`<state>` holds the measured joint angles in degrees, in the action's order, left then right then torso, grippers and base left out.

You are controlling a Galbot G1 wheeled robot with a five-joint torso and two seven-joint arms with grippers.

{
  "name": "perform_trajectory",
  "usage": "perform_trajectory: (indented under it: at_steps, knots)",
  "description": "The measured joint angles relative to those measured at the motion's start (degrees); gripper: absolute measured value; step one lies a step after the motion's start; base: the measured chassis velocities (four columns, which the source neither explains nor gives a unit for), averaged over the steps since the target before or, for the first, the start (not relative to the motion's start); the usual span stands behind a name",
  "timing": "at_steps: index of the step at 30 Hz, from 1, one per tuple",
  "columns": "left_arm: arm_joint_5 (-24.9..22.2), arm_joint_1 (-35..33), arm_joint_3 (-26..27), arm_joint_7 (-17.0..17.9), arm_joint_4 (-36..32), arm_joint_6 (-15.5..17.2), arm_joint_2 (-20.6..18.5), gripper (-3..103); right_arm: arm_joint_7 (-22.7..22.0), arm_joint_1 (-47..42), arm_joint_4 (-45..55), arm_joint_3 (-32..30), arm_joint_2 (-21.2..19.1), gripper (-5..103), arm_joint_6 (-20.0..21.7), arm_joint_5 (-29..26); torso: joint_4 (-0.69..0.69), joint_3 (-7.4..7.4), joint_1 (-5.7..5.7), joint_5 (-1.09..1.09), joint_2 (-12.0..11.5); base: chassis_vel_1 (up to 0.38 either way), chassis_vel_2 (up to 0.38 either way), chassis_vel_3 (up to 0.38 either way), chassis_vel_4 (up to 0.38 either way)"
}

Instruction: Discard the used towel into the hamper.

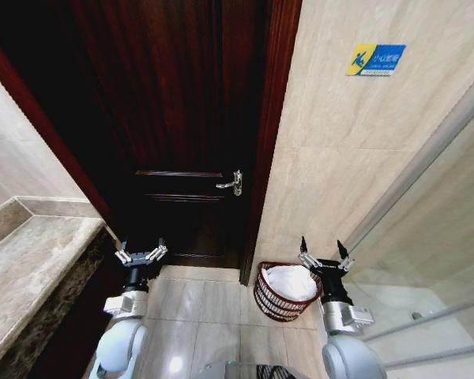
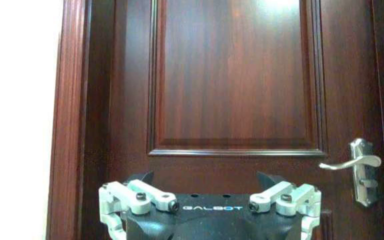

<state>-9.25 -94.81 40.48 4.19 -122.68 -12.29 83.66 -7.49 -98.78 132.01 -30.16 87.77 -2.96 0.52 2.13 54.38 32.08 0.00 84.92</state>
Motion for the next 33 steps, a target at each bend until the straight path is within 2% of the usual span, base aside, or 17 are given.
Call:
perform_trajectory:
  at_steps: [7,33]
  knots:
    - [0.44,-0.11,0.14,-0.26,-0.06,0.74,0.04,100,-0.03,0.27,-0.42,0.04,-0.08,100,0.02,0.01,0.01,-0.14,-0.12,0.00,-0.26,0.000,0.000,0.000,0.000]
    - [-0.66,-0.01,-0.04,-0.06,-0.01,-0.26,0.21,100,-0.03,0.45,-0.99,0.14,-0.12,100,0.52,-0.22,0.00,-0.36,-0.31,0.00,-0.66,0.000,0.000,0.000,0.000]
